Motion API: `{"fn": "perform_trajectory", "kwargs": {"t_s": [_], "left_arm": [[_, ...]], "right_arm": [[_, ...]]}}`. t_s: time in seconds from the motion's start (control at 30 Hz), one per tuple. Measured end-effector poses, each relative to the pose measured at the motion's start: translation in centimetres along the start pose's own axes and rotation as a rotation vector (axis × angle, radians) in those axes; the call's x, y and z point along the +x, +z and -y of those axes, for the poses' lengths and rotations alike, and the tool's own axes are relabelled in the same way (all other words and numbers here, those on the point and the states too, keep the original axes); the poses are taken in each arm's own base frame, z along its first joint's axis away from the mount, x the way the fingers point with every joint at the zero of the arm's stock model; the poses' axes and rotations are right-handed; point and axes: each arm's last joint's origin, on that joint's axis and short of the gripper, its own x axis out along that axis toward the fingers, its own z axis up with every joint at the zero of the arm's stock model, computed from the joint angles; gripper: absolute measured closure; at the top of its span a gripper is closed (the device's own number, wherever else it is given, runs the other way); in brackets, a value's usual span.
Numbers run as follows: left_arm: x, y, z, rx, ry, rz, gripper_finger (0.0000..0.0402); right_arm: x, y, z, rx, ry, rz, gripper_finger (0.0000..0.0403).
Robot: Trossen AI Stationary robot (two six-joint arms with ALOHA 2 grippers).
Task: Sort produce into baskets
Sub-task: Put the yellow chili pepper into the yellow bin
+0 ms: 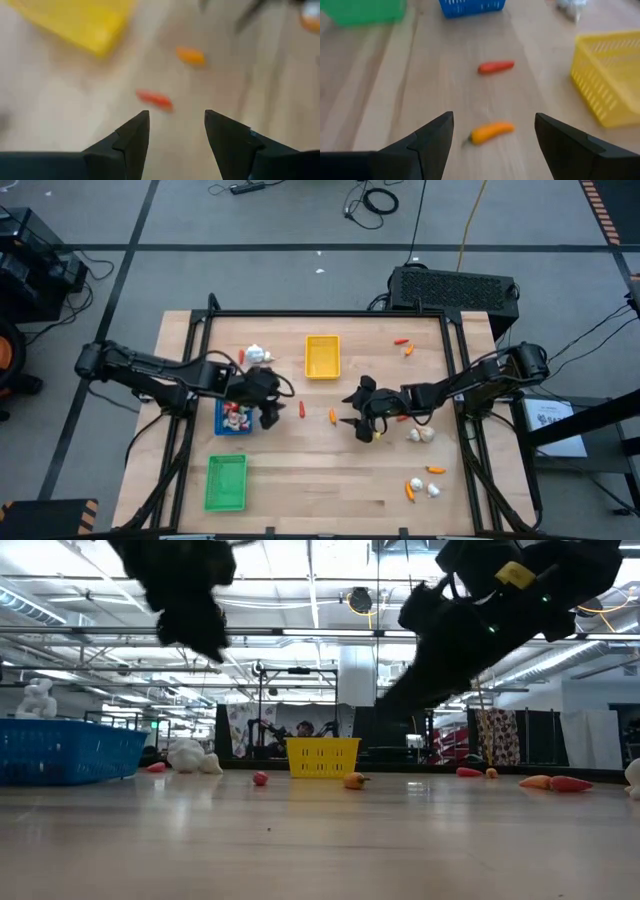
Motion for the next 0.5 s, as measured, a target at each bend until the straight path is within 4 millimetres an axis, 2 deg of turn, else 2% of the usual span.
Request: {"fn": "perform_trajectory", "kwargs": {"t_s": [0.17,0.27,0.37,0.5], "left_arm": [[0.3,0.4,0.9,0.100,0.136,0.207,0.0204],[1.5,-0.2,0.7,0.189,0.156,0.258,0.0203],[2.4,-0.4,0.3,0.236,0.141,0.362,0.0203],[2.1,-0.1,-0.3,0.321,0.102,0.396,0.0203]], "right_arm": [[-0.2,-1.4,-0.1,-0.068,-0.099,-0.045,0.0133],[-0.3,-1.0,0.3,-0.107,-0.173,-0.034,0.0133],[-0.6,-0.1,0.3,-0.074,-0.164,-0.017,0.0133],[-1.1,0.1,0.3,0.031,-0.147,-0.013,0.0133]]}}
